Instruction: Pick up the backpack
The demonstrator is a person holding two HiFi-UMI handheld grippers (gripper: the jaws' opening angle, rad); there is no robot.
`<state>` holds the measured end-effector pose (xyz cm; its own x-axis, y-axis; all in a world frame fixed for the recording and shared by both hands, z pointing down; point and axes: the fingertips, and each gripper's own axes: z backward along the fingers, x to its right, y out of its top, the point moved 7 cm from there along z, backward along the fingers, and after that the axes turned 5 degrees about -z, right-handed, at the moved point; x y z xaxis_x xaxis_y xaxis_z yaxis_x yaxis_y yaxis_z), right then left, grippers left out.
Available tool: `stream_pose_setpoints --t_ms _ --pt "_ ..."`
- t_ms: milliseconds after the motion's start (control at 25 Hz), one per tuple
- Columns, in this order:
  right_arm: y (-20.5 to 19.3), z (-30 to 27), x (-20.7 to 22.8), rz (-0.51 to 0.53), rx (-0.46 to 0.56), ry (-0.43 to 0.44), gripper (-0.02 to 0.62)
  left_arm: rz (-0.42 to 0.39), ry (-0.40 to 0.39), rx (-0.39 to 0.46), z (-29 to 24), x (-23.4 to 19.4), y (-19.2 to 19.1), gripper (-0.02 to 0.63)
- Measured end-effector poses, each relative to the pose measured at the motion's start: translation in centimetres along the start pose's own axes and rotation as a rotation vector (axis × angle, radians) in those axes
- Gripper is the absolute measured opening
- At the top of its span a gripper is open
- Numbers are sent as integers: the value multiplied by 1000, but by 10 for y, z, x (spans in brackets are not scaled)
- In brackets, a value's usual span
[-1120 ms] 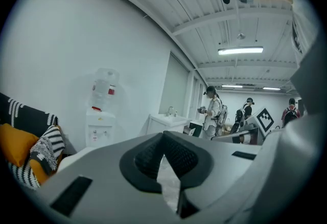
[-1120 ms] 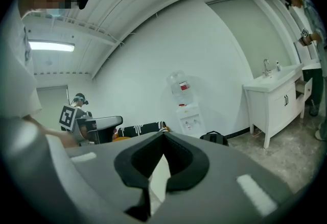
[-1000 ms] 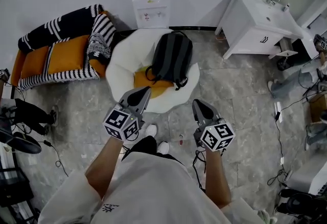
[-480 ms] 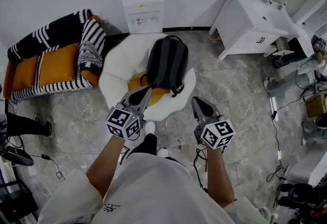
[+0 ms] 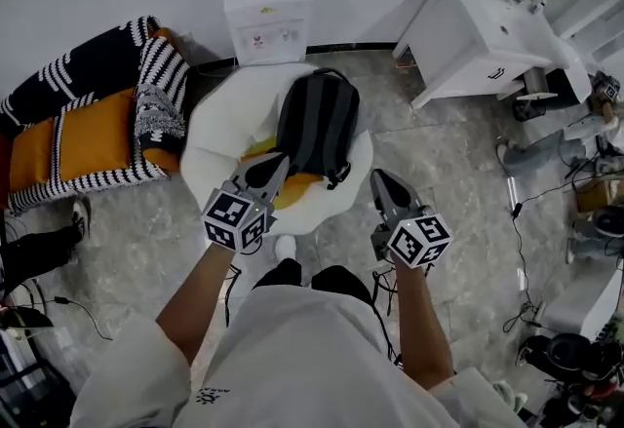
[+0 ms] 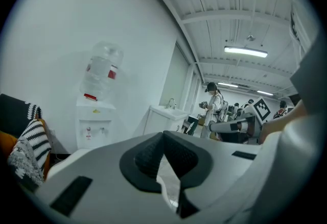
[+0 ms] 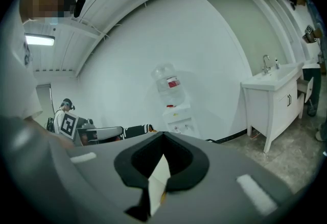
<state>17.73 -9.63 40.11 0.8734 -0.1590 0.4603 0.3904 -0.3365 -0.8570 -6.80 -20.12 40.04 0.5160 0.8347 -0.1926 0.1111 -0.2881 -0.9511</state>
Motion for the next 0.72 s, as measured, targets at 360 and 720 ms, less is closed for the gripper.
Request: stream_pose_setpoints --t_ms 360,720 --pt "3 -41 22 41 -52 -9 2 49 -49 -1 -29 -32 -3 -12" --pt "10 -90 74 76 -107 33 2 64 53 -18 -85 -49 -11 -11"
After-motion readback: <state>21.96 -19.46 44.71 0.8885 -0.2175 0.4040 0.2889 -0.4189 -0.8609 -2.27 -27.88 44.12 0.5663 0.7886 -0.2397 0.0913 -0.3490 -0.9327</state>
